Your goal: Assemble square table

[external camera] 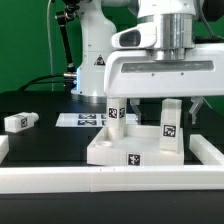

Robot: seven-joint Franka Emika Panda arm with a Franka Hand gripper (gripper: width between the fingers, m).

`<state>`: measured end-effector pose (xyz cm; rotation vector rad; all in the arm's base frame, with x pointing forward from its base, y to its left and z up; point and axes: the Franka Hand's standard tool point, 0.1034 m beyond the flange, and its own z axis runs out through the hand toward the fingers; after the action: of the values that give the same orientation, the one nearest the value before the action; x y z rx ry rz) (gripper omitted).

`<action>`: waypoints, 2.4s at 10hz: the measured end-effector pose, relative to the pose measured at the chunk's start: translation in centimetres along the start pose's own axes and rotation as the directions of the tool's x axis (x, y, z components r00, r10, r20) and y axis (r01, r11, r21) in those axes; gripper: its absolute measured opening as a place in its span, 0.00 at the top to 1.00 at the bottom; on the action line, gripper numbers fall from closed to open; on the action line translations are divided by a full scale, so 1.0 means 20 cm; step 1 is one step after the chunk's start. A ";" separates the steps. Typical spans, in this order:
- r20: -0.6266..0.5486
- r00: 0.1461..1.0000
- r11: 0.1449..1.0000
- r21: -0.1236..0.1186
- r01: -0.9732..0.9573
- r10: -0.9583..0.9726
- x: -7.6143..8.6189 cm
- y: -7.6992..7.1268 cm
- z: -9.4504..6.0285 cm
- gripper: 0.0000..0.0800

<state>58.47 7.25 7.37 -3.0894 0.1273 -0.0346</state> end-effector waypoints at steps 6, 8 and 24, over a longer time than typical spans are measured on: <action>0.082 0.996 1.000 0.012 -0.024 0.023 0.05 -0.02 -0.02 0.19; 0.080 0.996 1.000 0.012 -0.028 0.027 0.05 0.00 -0.02 0.36; 0.047 0.422 0.424 -0.065 -0.903 0.905 0.03 -0.08 -0.01 0.64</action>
Offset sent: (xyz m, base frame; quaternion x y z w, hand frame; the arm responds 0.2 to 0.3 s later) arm 0.0128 0.0093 0.0064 0.0071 -0.0039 0.0141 0.9999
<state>59.24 8.82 7.57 -2.5565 1.7741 0.1305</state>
